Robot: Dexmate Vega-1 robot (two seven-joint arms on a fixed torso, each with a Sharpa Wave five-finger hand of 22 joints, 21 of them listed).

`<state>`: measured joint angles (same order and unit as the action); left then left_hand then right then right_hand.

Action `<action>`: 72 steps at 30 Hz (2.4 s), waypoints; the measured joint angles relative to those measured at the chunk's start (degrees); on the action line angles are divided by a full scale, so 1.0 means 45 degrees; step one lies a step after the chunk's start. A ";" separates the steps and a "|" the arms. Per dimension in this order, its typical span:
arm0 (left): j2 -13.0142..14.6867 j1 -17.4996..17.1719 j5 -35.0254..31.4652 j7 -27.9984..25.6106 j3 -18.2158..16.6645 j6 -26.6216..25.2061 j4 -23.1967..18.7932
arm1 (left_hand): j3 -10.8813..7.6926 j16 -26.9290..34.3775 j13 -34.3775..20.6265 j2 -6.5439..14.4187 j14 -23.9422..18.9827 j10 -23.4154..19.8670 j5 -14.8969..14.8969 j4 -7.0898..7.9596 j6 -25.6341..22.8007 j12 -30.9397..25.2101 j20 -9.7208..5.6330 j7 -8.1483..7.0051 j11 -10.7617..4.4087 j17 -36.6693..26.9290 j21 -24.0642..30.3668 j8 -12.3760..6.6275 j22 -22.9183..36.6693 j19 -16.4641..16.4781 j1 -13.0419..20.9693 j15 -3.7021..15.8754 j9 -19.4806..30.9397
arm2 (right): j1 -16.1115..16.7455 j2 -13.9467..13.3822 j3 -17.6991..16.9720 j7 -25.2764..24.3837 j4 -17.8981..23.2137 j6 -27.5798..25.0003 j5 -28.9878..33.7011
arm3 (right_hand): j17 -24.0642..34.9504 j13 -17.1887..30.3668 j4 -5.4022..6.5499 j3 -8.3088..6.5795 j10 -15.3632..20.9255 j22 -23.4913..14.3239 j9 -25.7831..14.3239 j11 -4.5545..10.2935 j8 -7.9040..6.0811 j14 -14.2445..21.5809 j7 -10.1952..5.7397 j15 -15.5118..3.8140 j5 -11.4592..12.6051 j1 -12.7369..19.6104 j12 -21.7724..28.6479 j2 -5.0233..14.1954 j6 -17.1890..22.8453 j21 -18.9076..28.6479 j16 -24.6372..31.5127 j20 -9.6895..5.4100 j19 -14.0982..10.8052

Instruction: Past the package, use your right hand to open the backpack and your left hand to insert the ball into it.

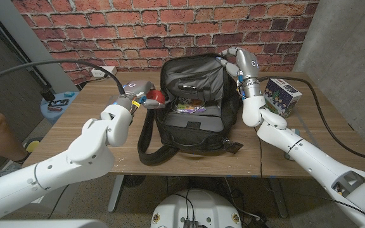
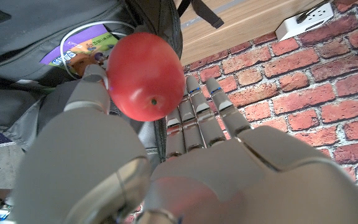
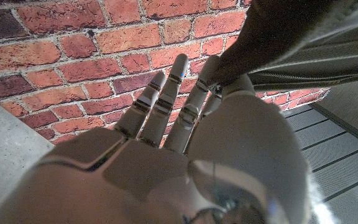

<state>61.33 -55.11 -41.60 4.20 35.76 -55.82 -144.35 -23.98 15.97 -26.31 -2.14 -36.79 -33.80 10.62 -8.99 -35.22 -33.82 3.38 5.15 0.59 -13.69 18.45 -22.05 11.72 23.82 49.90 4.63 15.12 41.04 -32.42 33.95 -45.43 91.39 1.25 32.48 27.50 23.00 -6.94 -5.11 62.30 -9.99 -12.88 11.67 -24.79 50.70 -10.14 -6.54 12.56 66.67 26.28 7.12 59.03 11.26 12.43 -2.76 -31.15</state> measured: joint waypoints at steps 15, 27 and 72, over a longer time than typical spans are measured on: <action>-0.0674 0.0146 -0.0511 0.0612 0.0144 0.0876 0.0068 | 0.0003 0.0007 -0.0001 0.0000 -0.0012 -0.0073 -0.0021 -0.0002 -0.0004 0.0002 0.0000 -0.0003 -0.0073 -0.0019 -0.0001 -0.0053 0.0001 0.0001 0.0000 0.0115 -0.0027 | -0.0020 -0.0002 -0.0052 -0.0127 -0.0115 0.0161 -0.0156 | -0.0001 -0.0001 0.0000 0.0000 0.0000 0.0000 -0.0006 0.0000 0.0026 0.0000 0.0000 0.0000 0.0006 0.0001 -0.0049 -0.0001 0.0000 0.0000 0.0000 0.0000 -0.0001; -0.1431 0.0471 -0.0625 0.0996 0.0167 0.1804 0.0680 | 0.0055 0.0050 -0.0001 0.0000 -0.0011 -0.0086 0.0043 -0.0053 -0.0005 0.0010 -0.0069 -0.0005 -0.0086 -0.0068 -0.0004 -0.0052 0.0002 -0.0068 0.0000 0.0116 -0.0014 | -0.0025 0.0036 -0.0074 -0.0191 -0.0137 0.0163 -0.0219 | -0.0002 -0.0003 0.0000 0.0000 0.0000 0.0000 -0.0009 0.0000 -0.0002 0.0000 0.0000 0.0000 0.0053 0.0017 -0.0048 -0.0017 0.0000 0.0000 0.0000 0.0000 -0.0002; -0.2874 0.0606 -0.1110 0.2832 0.0631 0.2808 0.0819 | 0.0104 0.0121 -0.0001 0.0000 -0.0014 -0.0086 0.0091 -0.0070 -0.0006 -0.0041 -0.0138 -0.0006 -0.0086 -0.0304 0.0045 -0.0101 0.0032 -0.0136 -0.0001 0.0113 0.0033 | 0.0385 -0.0109 -0.0304 -0.0176 0.0030 0.0076 -0.0550 | -0.0003 0.0059 -0.0037 0.0105 0.0000 0.0000 0.0000 0.0000 -0.0001 0.0000 -0.0001 0.0000 -0.0004 0.0134 -0.0096 0.0040 0.0001 0.0000 0.0000 0.0000 -0.0003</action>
<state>48.39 -52.38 -46.60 16.95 38.60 -43.19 -140.66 -23.52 16.52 -26.32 -2.13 -36.85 -34.19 11.03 -9.31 -35.24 -34.00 2.76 5.12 0.20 -15.06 18.65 -22.51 11.87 23.21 49.90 5.14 15.27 42.78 -32.91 32.58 -46.23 91.52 1.59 30.00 27.48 23.26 -7.11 -4.64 62.30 -9.99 -12.88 11.67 -24.80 50.70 -10.15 -6.54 12.54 67.28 25.85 7.30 59.04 11.26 12.43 -2.76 -31.16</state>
